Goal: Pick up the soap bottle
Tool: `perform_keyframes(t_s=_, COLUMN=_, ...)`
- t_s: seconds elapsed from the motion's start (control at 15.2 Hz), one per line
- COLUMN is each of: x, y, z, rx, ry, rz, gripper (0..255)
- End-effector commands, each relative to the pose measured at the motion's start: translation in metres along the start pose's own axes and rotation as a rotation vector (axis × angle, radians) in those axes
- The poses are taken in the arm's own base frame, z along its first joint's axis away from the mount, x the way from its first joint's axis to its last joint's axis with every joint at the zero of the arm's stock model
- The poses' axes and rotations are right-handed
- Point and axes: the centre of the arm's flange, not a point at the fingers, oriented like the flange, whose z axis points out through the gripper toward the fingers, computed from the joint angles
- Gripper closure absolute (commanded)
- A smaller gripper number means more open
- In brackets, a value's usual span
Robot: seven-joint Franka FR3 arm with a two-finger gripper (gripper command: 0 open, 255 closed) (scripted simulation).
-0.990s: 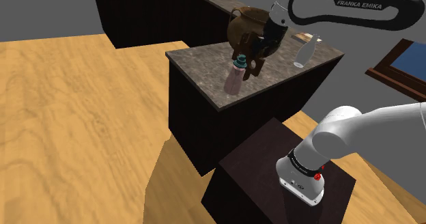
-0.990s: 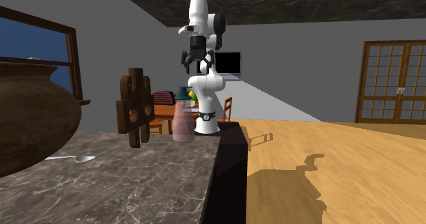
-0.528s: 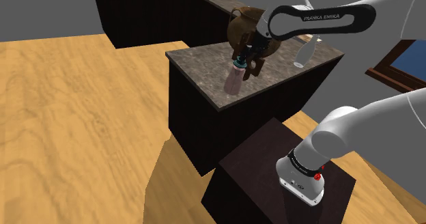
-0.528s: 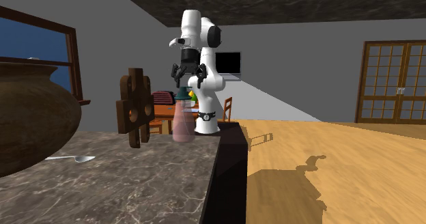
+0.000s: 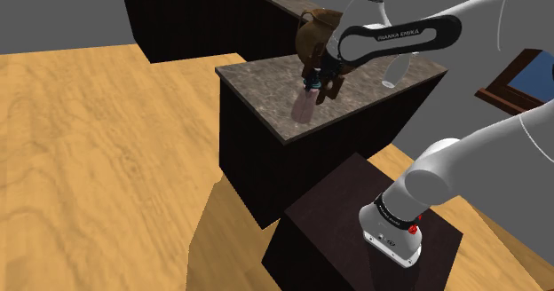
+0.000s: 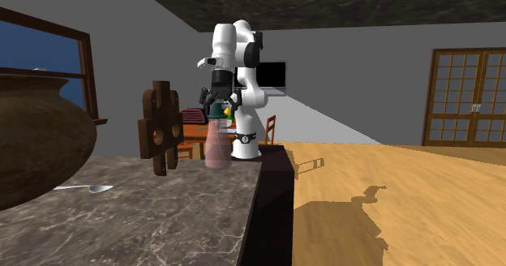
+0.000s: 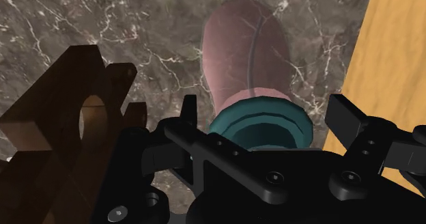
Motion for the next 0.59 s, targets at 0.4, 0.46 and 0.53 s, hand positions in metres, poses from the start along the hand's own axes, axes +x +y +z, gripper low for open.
perform_keyframes(t_s=0.4, x=-0.0023, y=-0.0007, z=0.0134, rx=0.0, ry=0.001, rz=0.0, gripper=255)
perform_keyframes(t_s=0.46, x=-0.0023, y=-0.0009, z=0.0133, rx=0.0, ry=0.001, rz=0.0, gripper=255)
perform_keyframes(t_s=0.53, x=-0.0023, y=-0.0008, z=0.0132, rx=0.0, ry=0.001, rz=0.0, gripper=255)
